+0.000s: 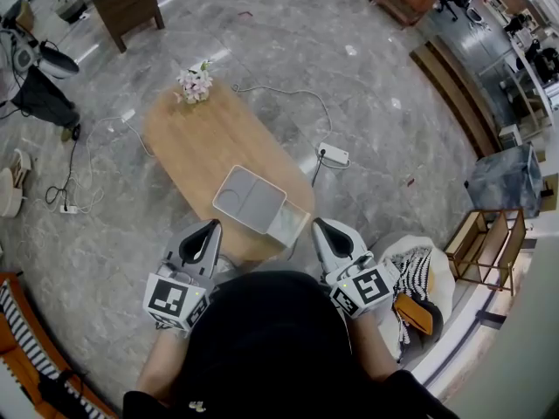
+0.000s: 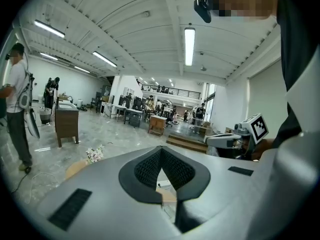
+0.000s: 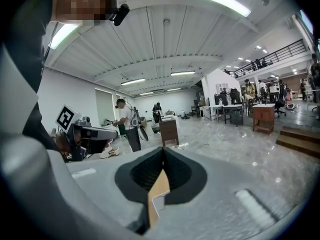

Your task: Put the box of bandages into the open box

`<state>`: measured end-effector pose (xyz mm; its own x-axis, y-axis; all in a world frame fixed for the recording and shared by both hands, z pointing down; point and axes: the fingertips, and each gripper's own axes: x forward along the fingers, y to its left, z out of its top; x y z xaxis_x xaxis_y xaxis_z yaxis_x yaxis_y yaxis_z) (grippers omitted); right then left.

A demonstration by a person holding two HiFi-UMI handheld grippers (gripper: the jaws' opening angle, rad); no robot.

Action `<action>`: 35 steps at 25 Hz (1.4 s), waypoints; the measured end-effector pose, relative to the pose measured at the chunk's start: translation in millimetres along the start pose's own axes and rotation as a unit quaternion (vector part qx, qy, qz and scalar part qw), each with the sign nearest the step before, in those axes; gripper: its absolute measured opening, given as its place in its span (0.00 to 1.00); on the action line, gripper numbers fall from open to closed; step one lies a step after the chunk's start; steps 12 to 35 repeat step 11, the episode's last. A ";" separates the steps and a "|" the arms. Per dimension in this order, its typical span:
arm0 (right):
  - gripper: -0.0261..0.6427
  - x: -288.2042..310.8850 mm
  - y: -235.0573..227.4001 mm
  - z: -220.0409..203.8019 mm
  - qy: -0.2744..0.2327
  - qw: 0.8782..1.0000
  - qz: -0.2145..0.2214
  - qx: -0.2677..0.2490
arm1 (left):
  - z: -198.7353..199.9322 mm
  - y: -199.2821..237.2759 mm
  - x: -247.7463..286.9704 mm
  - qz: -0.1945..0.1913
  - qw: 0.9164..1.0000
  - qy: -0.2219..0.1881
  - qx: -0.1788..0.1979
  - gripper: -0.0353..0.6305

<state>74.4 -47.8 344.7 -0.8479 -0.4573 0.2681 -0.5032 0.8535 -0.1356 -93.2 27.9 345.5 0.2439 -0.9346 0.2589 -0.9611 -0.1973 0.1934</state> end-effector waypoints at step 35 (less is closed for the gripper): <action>0.03 -3.2 1.3 -6.9 0.005 1.000 0.001 0.003 | -4.6 -4.8 -1.5 0.001 1.000 0.005 0.003 0.07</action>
